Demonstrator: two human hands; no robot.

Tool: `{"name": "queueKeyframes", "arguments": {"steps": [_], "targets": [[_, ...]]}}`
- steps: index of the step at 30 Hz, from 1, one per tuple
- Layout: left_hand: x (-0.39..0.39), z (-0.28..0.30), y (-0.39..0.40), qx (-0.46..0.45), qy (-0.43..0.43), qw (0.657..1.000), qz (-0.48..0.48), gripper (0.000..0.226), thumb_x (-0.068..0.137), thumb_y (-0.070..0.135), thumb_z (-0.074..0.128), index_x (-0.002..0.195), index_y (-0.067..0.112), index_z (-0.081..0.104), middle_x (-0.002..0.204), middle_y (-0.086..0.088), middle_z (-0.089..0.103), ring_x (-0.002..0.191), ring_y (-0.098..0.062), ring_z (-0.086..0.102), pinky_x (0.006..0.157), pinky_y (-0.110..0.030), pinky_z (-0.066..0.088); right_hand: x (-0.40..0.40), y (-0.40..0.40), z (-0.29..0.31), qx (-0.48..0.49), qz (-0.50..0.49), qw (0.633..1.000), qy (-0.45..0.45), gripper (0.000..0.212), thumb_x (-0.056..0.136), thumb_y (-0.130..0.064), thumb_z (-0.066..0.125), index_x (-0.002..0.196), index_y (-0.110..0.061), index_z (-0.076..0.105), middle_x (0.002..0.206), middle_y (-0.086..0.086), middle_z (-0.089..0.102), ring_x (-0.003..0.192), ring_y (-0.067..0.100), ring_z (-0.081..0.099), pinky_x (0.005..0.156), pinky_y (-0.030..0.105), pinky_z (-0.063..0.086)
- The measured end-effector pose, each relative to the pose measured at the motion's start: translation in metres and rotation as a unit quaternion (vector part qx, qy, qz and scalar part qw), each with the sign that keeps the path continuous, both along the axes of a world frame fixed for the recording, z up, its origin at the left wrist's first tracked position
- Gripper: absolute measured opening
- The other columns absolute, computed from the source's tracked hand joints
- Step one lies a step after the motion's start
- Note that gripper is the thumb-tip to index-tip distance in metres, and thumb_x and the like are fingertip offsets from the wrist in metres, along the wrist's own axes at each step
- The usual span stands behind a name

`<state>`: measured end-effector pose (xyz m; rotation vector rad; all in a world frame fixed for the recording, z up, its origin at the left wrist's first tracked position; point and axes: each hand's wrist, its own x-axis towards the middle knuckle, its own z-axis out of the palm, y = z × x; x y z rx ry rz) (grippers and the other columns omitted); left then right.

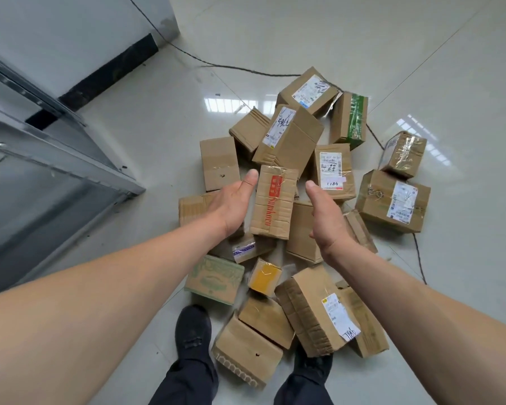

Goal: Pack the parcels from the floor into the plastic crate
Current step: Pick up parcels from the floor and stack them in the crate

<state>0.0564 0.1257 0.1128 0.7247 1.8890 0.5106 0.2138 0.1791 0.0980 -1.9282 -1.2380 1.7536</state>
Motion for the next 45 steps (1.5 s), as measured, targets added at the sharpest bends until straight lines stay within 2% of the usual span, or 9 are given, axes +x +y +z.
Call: {"name": "queueKeyframes", "arguments": {"steps": [4,8,11,17,22,27,37,42,45], "targets": [[-0.002,-0.071,0.015,-0.001,-0.016,1.000,0.026,0.068,0.097,0.065,0.017,0.134,0.023,0.056,0.145,-0.007,0.050,0.138,-0.028,0.039,0.112,-0.042,0.026,-0.001,0.015,-0.059,0.001,-0.002,1.000,0.002,0.047,0.106,-0.047,0.042,0.138,-0.015,0.055,0.083,-0.027,0.042,0.074,-0.002,0.044,0.094,0.040,0.038],[0.002,-0.120,0.027,-0.009,-0.067,0.996,0.054,0.051,0.095,0.069,0.016,0.098,0.041,0.058,0.136,-0.002,0.054,0.135,-0.024,0.040,0.111,-0.047,0.026,-0.001,0.025,-0.110,-0.012,0.011,1.000,0.014,0.021,0.105,-0.051,0.041,0.096,-0.038,0.055,0.085,-0.028,0.045,0.078,-0.003,0.045,0.095,0.042,0.039],[0.010,-0.145,0.034,-0.027,-0.122,0.989,0.076,0.047,0.095,0.069,0.016,0.099,0.042,0.054,0.123,0.005,0.055,0.124,-0.020,0.044,0.104,-0.046,0.030,0.000,0.029,-0.142,-0.017,0.030,0.999,0.019,0.022,0.102,-0.060,0.040,0.102,-0.045,0.056,0.093,-0.029,0.053,0.086,-0.002,0.049,0.101,0.047,0.041],[0.017,-0.154,0.036,-0.062,-0.239,0.961,0.126,0.050,0.095,0.071,0.015,0.104,0.044,0.056,0.106,0.016,0.058,0.108,-0.016,0.045,0.099,-0.054,0.031,0.001,0.013,-0.184,-0.041,-0.004,0.999,0.028,0.115,0.048,-0.107,0.043,0.141,-0.040,0.054,0.134,-0.009,0.066,0.127,0.019,0.059,0.110,0.058,0.041],[0.013,-0.143,0.025,-0.067,-0.252,0.949,0.176,0.063,0.092,0.074,0.018,0.117,0.032,0.058,0.106,-0.001,0.060,0.108,-0.022,0.052,0.094,-0.057,0.040,0.001,0.006,-0.153,-0.040,-0.100,0.993,0.043,0.082,0.072,-0.095,0.038,0.099,-0.029,0.077,0.101,-0.004,0.078,0.103,0.017,0.069,0.102,0.054,0.048],[0.006,-0.146,0.009,-0.080,-0.229,0.936,0.254,0.082,0.088,0.078,0.028,0.106,0.004,0.058,0.106,-0.017,0.065,0.103,-0.030,0.060,0.067,-0.040,0.045,0.015,-0.007,-0.149,-0.034,-0.188,0.981,0.033,0.073,0.074,-0.090,0.038,0.052,-0.022,0.056,0.070,0.005,0.066,0.080,0.023,0.061,0.099,0.052,0.047],[0.022,-0.159,-0.004,-0.179,-0.195,0.957,0.116,0.028,0.096,0.024,0.057,0.125,0.024,0.054,0.104,-0.006,0.070,0.100,-0.029,0.063,0.103,-0.061,0.040,0.032,-0.028,-0.173,-0.062,-0.030,0.997,-0.044,0.031,0.099,-0.028,0.058,0.128,-0.018,0.062,0.119,0.000,0.065,0.101,0.011,0.060,0.082,0.031,0.052],[0.023,-0.153,-0.006,-0.141,-0.213,0.956,0.143,0.028,0.089,0.000,0.051,0.114,0.011,0.058,0.102,-0.014,0.072,0.094,-0.029,0.067,0.090,-0.046,0.053,0.037,-0.030,-0.165,0.027,-0.040,0.998,-0.029,0.021,0.100,-0.018,0.051,0.093,-0.027,0.069,0.094,-0.011,0.067,0.094,0.011,0.060,0.079,0.036,0.053],[0.017,-0.145,-0.008,-0.087,-0.267,0.937,0.209,0.027,0.091,0.030,0.046,0.090,0.006,0.060,0.092,-0.016,0.064,0.089,-0.029,0.060,0.082,-0.045,0.050,0.038,-0.029,-0.157,0.070,-0.108,0.991,-0.023,0.040,0.101,-0.035,0.049,0.066,-0.024,0.064,0.072,-0.007,0.062,0.078,0.016,0.055,0.081,0.050,0.050]]}}
